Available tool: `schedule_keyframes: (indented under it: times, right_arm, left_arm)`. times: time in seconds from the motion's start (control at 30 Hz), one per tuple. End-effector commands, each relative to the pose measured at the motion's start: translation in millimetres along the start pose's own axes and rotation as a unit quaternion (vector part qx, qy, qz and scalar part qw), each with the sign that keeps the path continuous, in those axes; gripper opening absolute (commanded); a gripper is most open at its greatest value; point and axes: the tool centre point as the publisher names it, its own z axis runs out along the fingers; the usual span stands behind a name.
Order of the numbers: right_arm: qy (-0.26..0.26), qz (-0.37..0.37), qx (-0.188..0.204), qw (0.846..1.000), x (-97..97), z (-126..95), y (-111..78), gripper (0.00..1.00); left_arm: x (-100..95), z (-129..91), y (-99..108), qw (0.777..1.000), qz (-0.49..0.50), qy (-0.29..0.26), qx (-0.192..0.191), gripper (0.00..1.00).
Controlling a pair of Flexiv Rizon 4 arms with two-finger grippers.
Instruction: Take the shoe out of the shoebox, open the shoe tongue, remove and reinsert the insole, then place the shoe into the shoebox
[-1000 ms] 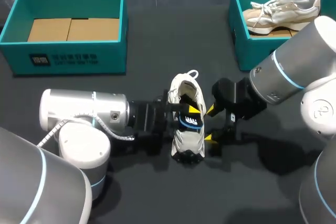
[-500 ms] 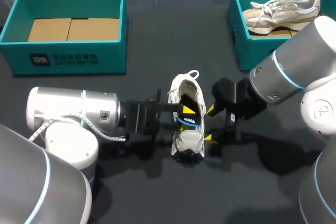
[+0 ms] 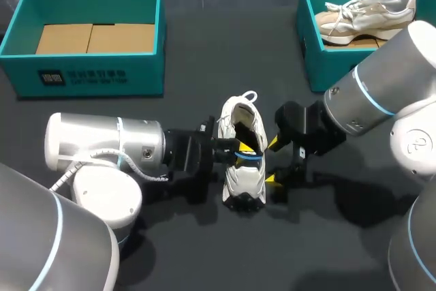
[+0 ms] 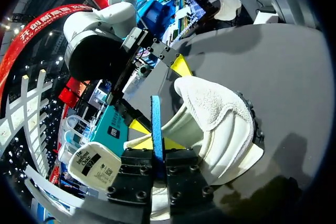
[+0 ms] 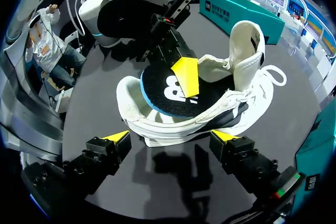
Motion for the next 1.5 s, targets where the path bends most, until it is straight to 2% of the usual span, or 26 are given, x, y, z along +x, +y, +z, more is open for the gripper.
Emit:
schedule_keyframes:
  times: [0.03, 0.1, 0.13, 0.2, 0.27, 0.43, 0.63, 0.67, 0.73, 0.83, 0.9, 1.07, 1.17, 1.33, 1.5]
  right_arm:
    - [-0.001, 0.000, 0.000, 1.000, 1.2, 0.1, -0.4, 1.00]
    - [-0.001, 0.000, 0.000, 1.000, 1.2, 0.1, -0.4, 1.00]
    - [-0.001, 0.000, 0.000, 1.000, 1.2, 0.1, -0.4, 1.00]
    - [-0.001, 0.000, 0.000, 1.000, 1.2, 0.1, -0.4, 1.00]
    - [-0.001, 0.000, 0.000, 1.000, 1.2, 0.1, -0.4, 1.00]
    - [-0.001, 0.000, 0.000, 1.000, 1.2, 0.1, -0.4, 1.00]
    - [-0.001, 0.000, 0.000, 1.000, 1.2, 0.1, -0.4, 1.00]
    - [-0.001, 0.000, 0.000, 1.000, 1.2, 0.1, -0.4, 1.00]
    - [-0.001, 0.000, 0.000, 1.000, 1.2, 0.1, -0.4, 1.00]
    - [-0.001, 0.000, 0.000, 1.000, 1.2, 0.1, -0.4, 1.00]
    - [-0.001, 0.000, 0.000, 1.000, 1.2, 0.1, -0.4, 1.00]
    - [-0.001, 0.000, 0.000, 1.000, 1.2, 0.1, -0.4, 1.00]
    - [-0.001, 0.000, 0.000, 1.000, 1.2, 0.1, -0.4, 1.00]
    - [-0.001, 0.000, 0.000, 1.000, 1.2, 0.1, -0.4, 1.00]
    - [-0.001, 0.000, 0.000, 1.000, 1.2, 0.1, -0.4, 1.00]
  left_arm:
    - [-1.0, 6.0, 3.3, 1.000, -0.007, 0.001, -0.009, 0.00]
    - [-2.3, 1.2, -1.0, 1.000, -0.012, 0.001, -0.003, 0.02]
    - [-3.1, -1.5, -3.2, 1.000, -0.018, 0.001, 0.003, 0.12]
    - [-4.8, -7.5, -8.4, 1.000, -0.025, 0.003, 0.009, 0.24]
    - [-6.4, -14.2, -12.4, 0.999, -0.029, 0.004, 0.014, 0.30]
    - [-9.7, -26.5, -23.5, 0.999, -0.037, 0.006, 0.029, 0.29]
    - [-7.8, -24.8, -28.7, 0.998, -0.042, 0.026, 0.032, 0.23]
    - [-6.4, -22.2, -28.8, 0.998, -0.042, 0.029, 0.033, 0.18]
    - [-4.0, -16.4, -27.9, 0.998, -0.042, 0.037, 0.035, 0.00]
    - [0.1, -3.7, -22.7, 0.998, -0.039, 0.046, 0.033, 0.00]
    - [1.8, 2.3, -17.1, 0.998, -0.029, 0.051, 0.015, 0.00]
    - [4.7, 6.1, -3.0, 0.998, -0.024, 0.056, -0.010, 0.00]
    - [4.4, 3.4, -0.1, 0.997, -0.049, 0.064, 0.003, 0.00]
    - [0.8, -9.6, -8.5, 0.994, -0.075, 0.079, 0.023, 0.00]
    - [-4.8, -22.5, -16.3, 0.992, -0.079, 0.096, 0.029, 0.27]
